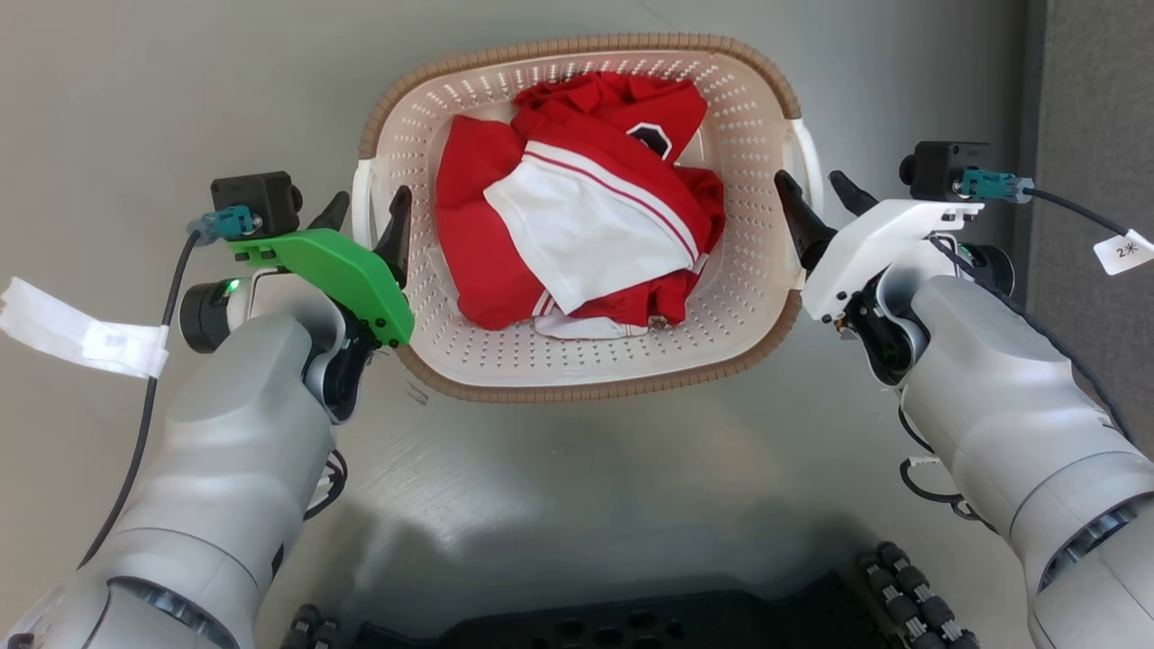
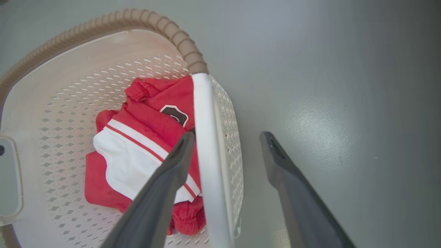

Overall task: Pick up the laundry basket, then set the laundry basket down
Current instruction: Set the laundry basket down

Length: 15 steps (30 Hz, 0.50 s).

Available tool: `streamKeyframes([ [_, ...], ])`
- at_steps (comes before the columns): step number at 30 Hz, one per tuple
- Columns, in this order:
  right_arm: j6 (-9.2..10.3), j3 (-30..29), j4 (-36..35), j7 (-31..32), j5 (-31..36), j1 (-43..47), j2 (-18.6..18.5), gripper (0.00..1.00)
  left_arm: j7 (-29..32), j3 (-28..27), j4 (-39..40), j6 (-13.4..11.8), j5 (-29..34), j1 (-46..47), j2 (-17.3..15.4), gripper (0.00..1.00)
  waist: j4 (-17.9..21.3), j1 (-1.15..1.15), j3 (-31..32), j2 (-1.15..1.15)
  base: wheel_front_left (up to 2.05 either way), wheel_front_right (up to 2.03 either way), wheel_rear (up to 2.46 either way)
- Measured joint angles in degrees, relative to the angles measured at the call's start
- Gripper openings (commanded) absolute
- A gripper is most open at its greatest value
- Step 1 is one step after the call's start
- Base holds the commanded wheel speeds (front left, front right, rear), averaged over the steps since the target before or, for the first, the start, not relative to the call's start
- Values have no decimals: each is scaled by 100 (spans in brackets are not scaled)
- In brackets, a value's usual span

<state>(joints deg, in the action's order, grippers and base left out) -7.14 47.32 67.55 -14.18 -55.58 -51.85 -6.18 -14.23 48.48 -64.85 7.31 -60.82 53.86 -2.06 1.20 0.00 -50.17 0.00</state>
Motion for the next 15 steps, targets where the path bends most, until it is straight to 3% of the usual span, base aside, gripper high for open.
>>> streamKeyframes([
  [15, 0, -230, 34, -10, -2, 63, 62, 100, -1, -190, 70, 1, 146, -355, -281, 100, 130, 0, 791, 0, 0, 0, 0],
])
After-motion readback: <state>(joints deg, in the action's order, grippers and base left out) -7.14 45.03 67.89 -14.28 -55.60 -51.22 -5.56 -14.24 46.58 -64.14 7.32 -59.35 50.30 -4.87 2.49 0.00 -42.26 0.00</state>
